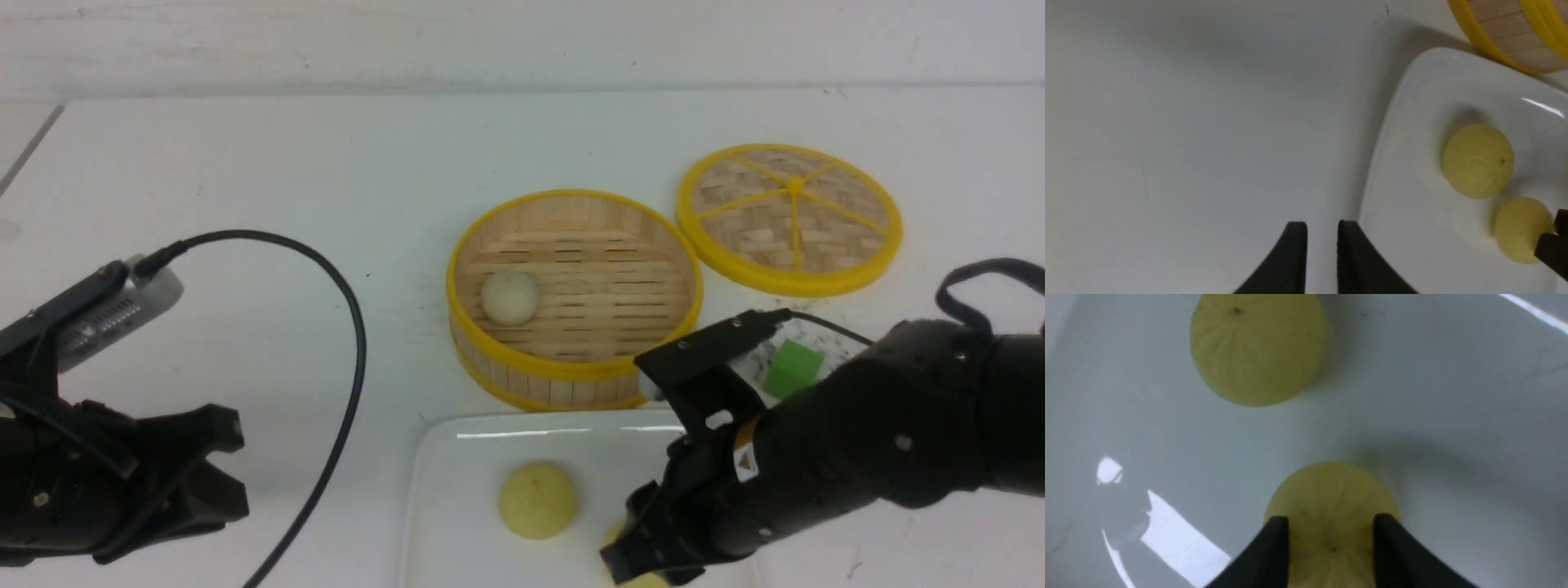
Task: Put the steamed buns into the plate on the white tablecloth.
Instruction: 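Move the steamed bun from the bamboo steamer onto the white plate with the right gripper, then reach into the bamboo steamer and grasp a bun with the left gripper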
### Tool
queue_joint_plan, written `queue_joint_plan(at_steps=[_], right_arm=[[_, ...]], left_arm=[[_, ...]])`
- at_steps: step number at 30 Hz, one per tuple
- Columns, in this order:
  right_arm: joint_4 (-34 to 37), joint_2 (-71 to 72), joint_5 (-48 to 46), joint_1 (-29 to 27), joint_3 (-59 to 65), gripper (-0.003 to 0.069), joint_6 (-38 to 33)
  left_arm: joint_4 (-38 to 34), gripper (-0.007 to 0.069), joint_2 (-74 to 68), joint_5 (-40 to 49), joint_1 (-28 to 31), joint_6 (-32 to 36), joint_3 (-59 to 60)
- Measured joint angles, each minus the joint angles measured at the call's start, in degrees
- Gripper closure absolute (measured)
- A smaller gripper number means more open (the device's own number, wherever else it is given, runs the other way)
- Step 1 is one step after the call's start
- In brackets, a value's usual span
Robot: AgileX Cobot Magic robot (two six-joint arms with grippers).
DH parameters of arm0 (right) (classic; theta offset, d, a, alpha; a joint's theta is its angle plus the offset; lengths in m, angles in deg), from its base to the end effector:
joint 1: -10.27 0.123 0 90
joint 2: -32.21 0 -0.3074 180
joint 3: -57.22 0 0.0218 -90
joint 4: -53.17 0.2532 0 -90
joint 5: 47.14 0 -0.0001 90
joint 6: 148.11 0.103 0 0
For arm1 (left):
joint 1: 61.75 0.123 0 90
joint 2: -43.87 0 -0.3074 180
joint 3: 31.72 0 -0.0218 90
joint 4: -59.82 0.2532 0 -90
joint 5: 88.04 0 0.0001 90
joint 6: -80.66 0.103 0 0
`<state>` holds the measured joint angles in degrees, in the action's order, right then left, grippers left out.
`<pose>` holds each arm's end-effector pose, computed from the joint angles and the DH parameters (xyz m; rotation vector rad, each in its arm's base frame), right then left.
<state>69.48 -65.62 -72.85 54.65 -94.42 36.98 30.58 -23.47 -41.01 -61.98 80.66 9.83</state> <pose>0.2118 0.2248 0.2062 -0.6220 2.6587 0.5169 0.1731 -0.0375 0.2603 -0.3571 2.6441 -0.6059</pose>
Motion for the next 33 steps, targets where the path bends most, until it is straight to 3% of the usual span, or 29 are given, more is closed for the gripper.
queue_joint_plan(at_steps=[1,2,4,7,11,14,17,19,23,24,25,29,32,33], right_arm=[[0.00,0.00,-0.04,0.00,0.00,0.0297,0.00],[-0.86,0.26,-0.37,0.00,-0.78,0.0223,0.00],[-2.53,1.82,-2.19,-0.51,-2.37,0.0154,0.00],[-7.08,6.83,-8.39,-2.07,-6.84,0.0127,0.00],[-13.77,15.15,-18.35,-5.81,-12.27,0.0224,0.00],[-17.82,24.33,-28.96,-11.76,-13.31,0.0501,0.00],[-18.85,30.99,-33.85,-16.23,-11.12,0.0651,0.00],[-18.84,33.60,-35.23,-17.65,-9.48,0.0669,0.00],[-19.39,40.23,-36.22,-21.95,-2.80,0.0673,0.00],[-19.86,42.01,-35.48,-22.76,0.21,0.0673,0.00],[-20.11,43.45,-34.01,-23.05,2.73,0.0673,0.00],[-19.79,44.97,-29.95,-23.23,7.04,0.0674,0.12],[-19.64,45.03,-27.32,-23.29,9.87,0.0674,0.16],[-19.35,44.98,-26.29,-23.29,10.78,0.0673,0.16]], left_arm=[[-0.05,0.0467,0.00,-0.07,0.00,0.00,0.00],[-0.46,0.0430,0.00,-0.54,0.00,-0.49,-0.07],[-0.56,0.0388,0.00,-0.46,0.00,-0.55,-0.82],[-0.57,0.0318,-0.24,3.46,0.00,0.50,-4.96],[-0.57,0.0282,-2.54,10.72,0.00,1.18,-15.07],[-0.70,0.0277,-7.45,15.44,0.00,1.71,-26.95],[-0.96,0.0310,-12.34,16.08,0.00,4.65,-33.80],[-1.02,0.0342,-14.60,15.66,0.00,5.92,-36.07],[-3.35,0.0503,-21.65,14.43,-0.73,6.78,-40.62],[-3.53,0.0580,-25.30,12.93,-2.97,6.78,-41.97],[-3.38,0.0606,-27.03,11.88,-5.43,6.34,-42.48],[-0.69,0.0622,-32.44,8.78,-12.89,2.18,-45.01],[5.02,0.0620,-38.21,8.00,-19.69,-4.09,-50.22],[10.31,0.0605,-42.07,8.30,-23.04,-8.34,-54.56]])
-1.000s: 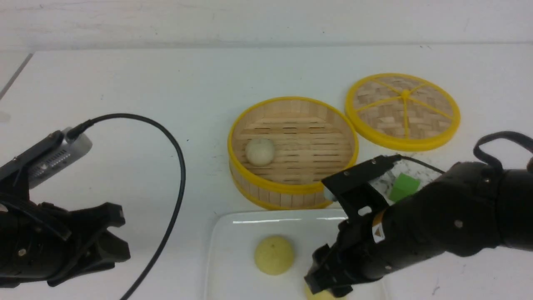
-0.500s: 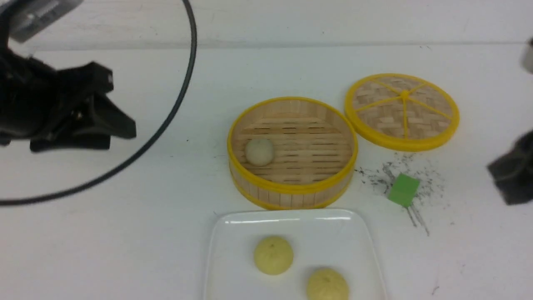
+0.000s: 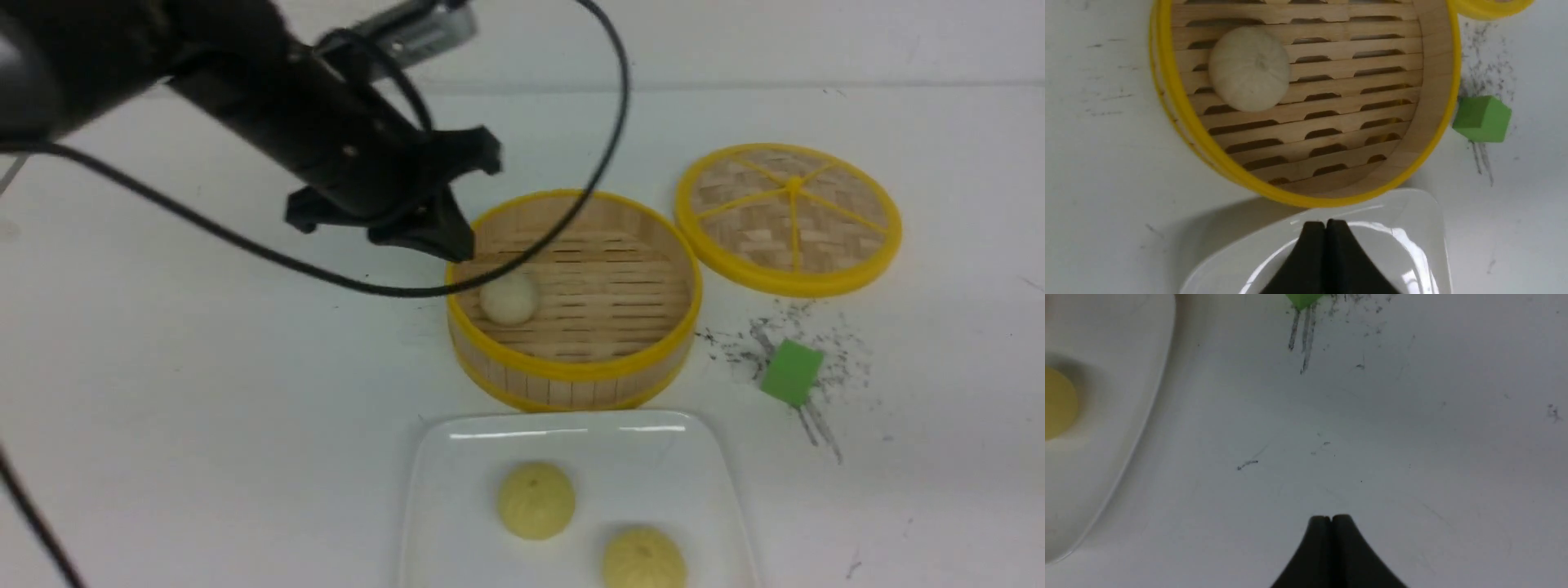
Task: Put the steamed buns into the plate on the white tablecloth.
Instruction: 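Reach into the bamboo steamer and grasp a bun with the left gripper, then carry the bun from the bamboo steamer to the plate with the left gripper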
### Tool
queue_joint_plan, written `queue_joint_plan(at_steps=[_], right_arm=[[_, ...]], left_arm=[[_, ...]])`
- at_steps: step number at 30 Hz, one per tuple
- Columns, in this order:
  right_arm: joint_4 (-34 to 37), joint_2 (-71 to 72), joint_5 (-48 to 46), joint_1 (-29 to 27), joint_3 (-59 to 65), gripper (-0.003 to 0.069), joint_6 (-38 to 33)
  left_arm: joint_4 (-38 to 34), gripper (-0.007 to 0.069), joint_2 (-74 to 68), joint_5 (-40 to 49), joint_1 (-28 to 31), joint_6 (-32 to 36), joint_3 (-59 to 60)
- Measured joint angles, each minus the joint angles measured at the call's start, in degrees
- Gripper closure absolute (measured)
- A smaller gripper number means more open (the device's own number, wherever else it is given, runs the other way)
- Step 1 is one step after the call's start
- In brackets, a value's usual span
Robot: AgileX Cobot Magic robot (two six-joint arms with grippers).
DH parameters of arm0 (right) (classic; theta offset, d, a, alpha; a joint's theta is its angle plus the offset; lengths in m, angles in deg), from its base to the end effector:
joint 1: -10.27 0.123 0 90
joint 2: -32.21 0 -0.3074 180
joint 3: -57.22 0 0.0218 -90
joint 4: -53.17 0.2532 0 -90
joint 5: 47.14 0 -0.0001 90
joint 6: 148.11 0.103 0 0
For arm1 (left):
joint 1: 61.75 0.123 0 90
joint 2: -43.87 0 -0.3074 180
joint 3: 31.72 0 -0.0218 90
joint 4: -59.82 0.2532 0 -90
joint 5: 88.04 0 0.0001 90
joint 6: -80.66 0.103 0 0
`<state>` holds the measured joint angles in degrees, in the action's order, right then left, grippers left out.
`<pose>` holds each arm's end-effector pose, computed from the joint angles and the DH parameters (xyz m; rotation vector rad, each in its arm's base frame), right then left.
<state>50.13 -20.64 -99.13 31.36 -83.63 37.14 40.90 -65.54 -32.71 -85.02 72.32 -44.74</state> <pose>0.1216 0.0423 0.2977 -0.3704 2.4881 0.1221 0.3616 -0.1854 0.3202 0.1886 2.6866 -0.6007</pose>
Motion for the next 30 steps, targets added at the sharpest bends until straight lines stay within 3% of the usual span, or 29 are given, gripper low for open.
queue_joint_plan(at_steps=[1,4,5,8,9,11,17,21,28,30], right_arm=[[0.09,0.00,0.15,0.00,0.06,0.0673,0.00],[0.58,0.00,2.47,0.00,0.30,0.0673,0.00],[0.58,0.00,2.53,0.00,0.30,0.0673,0.00],[0.58,0.00,2.87,-0.05,0.44,0.0670,0.00],[0.58,0.00,2.87,-0.05,0.44,0.0670,0.00],[0.66,0.00,2.93,-0.05,0.48,0.0669,0.00],[1.70,0.00,2.98,-0.05,0.48,0.0667,0.00],[1.96,0.00,3.24,-0.05,0.48,0.0664,0.00],[1.96,0.00,3.24,-0.05,0.48,0.0659,0.00],[1.98,0.00,3.24,-0.05,0.48,0.0659,0.02]], left_arm=[[0.67,0.0599,-0.43,0.01,-0.33,-1.08,-0.51],[13.88,0.0513,-8.18,2.75,-5.51,-10.50,-9.77],[13.88,0.0506,-8.18,2.75,-5.75,-10.94,-9.77],[23.03,0.0363,-14.44,5.00,-9.13,-17.41,-16.79],[23.40,0.0354,-14.77,5.08,-9.29,-17.61,-17.12],[27.20,0.0255,-18.57,5.56,-10.90,-19.18,-20.78],[31.06,0.0164,-23.62,5.84,-11.51,-19.68,-23.00],[33.20,0.0215,-25.79,6.02,-11.45,-20.41,-23.00],[33.79,0.0579,-25.53,8.93,-11.51,-22.57,-25.40],[33.86,0.0596,-24.07,12.07,-11.72,-21.06,-27.95]])
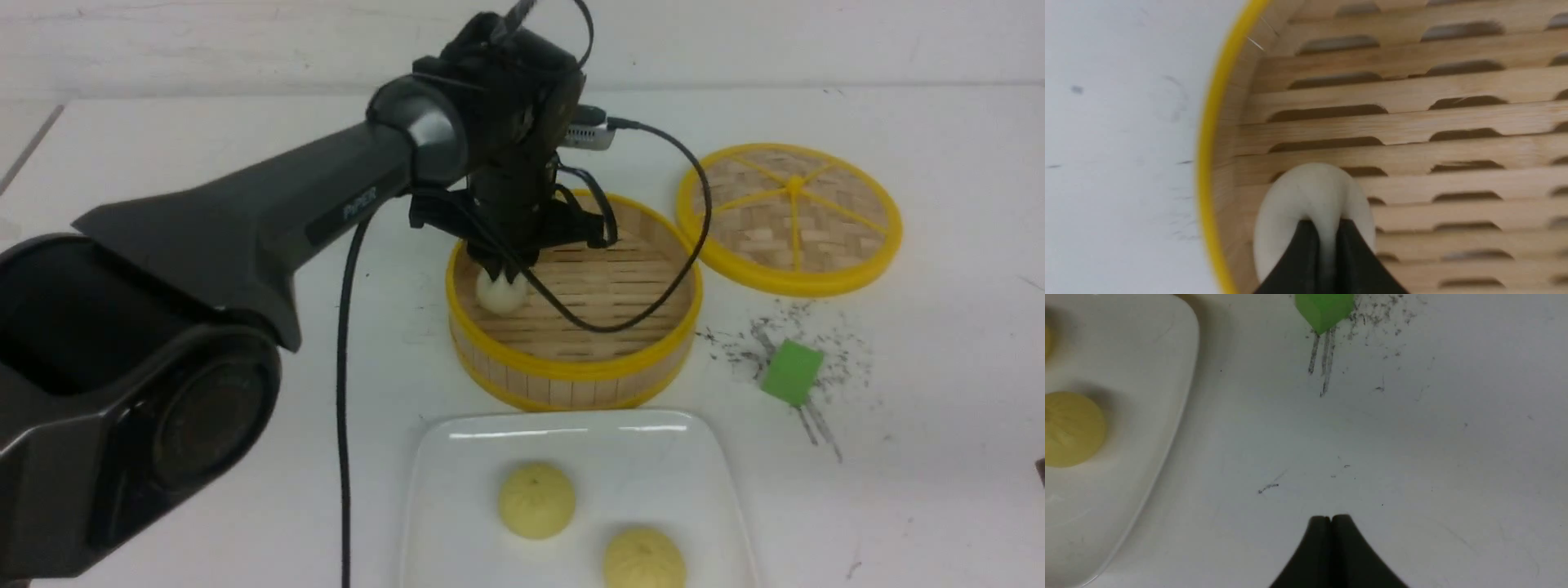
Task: Put the steamed buns into the plate on the white tablecloth.
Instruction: 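Carry the bun from the bamboo steamer to the plate with the left gripper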
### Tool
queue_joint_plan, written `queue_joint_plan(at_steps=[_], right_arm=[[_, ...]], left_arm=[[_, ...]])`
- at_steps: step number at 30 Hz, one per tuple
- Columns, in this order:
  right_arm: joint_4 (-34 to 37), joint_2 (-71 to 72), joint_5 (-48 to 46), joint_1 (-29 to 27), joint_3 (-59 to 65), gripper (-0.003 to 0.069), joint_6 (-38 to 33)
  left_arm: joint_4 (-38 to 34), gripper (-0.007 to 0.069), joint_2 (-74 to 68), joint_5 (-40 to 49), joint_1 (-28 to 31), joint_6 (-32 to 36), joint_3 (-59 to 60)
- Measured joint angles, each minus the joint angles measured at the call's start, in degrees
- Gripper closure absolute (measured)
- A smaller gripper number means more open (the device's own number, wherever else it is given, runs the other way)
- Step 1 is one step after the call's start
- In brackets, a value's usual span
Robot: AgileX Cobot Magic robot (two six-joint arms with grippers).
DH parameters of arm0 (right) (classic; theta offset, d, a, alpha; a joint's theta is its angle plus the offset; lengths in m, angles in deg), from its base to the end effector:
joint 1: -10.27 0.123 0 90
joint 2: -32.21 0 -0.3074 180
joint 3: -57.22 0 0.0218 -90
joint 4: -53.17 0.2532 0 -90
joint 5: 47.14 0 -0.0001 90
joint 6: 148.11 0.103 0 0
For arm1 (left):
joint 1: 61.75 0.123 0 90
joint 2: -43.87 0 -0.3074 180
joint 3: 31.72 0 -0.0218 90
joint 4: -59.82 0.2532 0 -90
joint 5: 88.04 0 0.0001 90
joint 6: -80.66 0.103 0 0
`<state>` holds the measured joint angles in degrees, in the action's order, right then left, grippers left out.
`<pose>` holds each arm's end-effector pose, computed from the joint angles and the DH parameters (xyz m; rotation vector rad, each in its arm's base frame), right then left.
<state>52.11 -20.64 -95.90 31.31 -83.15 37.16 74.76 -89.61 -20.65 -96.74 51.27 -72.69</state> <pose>0.1243 0.0463 0.2985 -0.3482 2.4485 0.1761 0.4244 -0.2671 0.2632 0.2107 2.7017 0.0422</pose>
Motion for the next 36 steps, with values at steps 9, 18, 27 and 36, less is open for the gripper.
queue_joint_plan(at_steps=[9,18,27,36], right_arm=[[0.10,0.05,-0.05,0.00,0.00,0.0657,0.00],[0.16,0.05,-0.05,0.00,0.00,0.0655,0.00],[1.61,0.05,-0.10,0.00,0.06,0.0648,0.00],[2.39,0.05,0.07,0.00,0.06,0.0642,0.00]], left_arm=[[1.32,0.0598,18.20,3.46,-0.47,12.36,-10.17],[-12.51,0.0595,40.09,3.50,-3.19,11.82,20.78],[-13.52,0.0587,41.55,-12.35,-5.31,1.60,56.15],[-11.24,0.0487,36.10,-23.09,-5.31,-4.60,60.05]])
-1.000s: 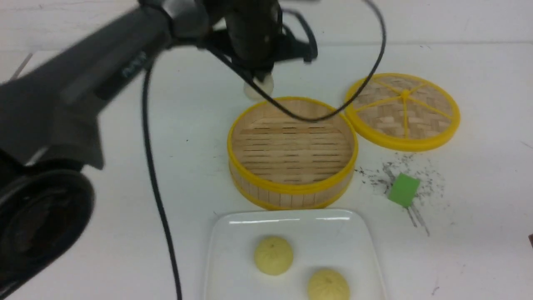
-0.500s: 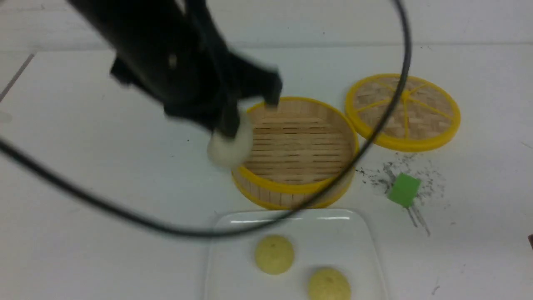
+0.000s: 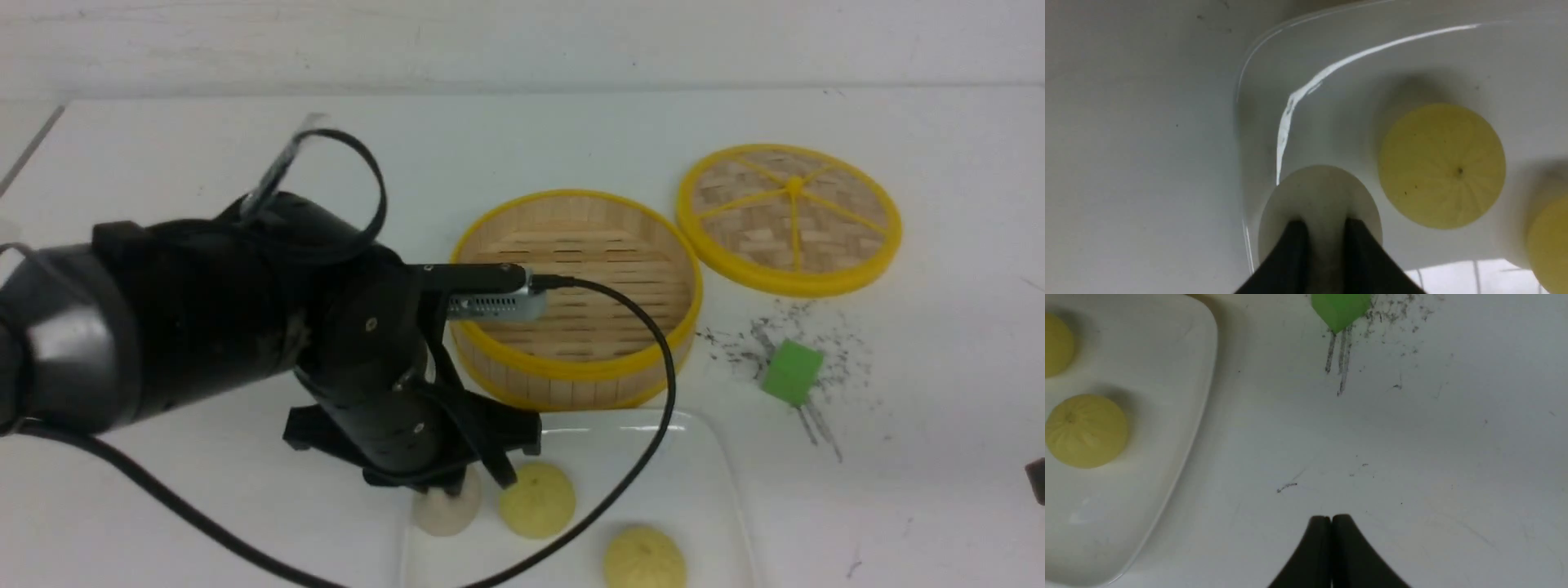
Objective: Put the steamed buns into the plate on the white tablecloth.
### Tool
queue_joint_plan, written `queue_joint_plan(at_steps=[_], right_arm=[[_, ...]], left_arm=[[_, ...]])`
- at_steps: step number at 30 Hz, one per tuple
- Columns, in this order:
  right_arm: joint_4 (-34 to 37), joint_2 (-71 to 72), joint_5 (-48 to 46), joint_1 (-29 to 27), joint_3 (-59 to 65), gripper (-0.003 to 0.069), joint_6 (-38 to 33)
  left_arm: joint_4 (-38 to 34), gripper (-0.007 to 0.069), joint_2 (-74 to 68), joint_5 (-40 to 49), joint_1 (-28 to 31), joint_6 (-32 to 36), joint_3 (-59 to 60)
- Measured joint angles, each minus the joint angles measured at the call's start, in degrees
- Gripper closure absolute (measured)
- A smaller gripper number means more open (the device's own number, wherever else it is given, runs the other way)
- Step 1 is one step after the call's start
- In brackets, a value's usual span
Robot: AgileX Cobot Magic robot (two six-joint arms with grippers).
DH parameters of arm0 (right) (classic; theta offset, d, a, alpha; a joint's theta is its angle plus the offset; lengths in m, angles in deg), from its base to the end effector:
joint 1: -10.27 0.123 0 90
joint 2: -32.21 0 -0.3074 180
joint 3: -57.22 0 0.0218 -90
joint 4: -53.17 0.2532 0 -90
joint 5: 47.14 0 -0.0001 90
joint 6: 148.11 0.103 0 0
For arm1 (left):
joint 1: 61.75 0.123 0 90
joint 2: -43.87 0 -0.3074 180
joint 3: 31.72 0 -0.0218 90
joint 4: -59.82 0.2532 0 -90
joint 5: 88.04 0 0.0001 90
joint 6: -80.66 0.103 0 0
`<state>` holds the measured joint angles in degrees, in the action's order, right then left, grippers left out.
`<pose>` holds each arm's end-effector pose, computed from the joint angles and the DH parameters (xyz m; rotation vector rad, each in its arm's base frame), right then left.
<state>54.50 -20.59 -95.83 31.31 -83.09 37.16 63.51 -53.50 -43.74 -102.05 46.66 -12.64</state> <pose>0.1231 0.0493 0.2983 -0.3286 2.4555 0.2262 0.2392 -0.1968 0.2375 0.2101 2.8255 -0.2305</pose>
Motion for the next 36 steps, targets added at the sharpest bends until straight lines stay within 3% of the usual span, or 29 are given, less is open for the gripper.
queue_joint_plan(at_steps=[11,18,23,27,30,36], right_arm=[[0.30,4.68,-4.47,0.00,-2.69,0.0630,0.00],[-0.98,20.31,-11.09,0.00,-8.48,0.0629,0.07],[-2.94,32.22,-9.62,0.00,-5.70,0.0629,4.93],[-7.73,39.70,9.91,0.00,5.42,0.0626,12.93],[-9.29,40.17,19.87,0.00,11.52,0.0627,14.68],[-8.68,39.61,19.11,0.00,13.96,0.0671,14.97]], left_arm=[[0.74,0.0199,-0.46,-2.03,0.00,-2.79,-0.58],[2.69,0.0179,2.15,-1.32,0.00,-2.84,-2.84],[2.73,0.0180,2.14,-0.57,0.00,-2.84,-3.03],[2.73,0.0181,2.14,-0.40,0.00,-2.96,-3.03],[2.73,0.0181,2.14,-0.58,0.00,-3.01,-3.03],[2.81,0.0183,2.14,-0.58,0.00,-3.01,-3.03]])
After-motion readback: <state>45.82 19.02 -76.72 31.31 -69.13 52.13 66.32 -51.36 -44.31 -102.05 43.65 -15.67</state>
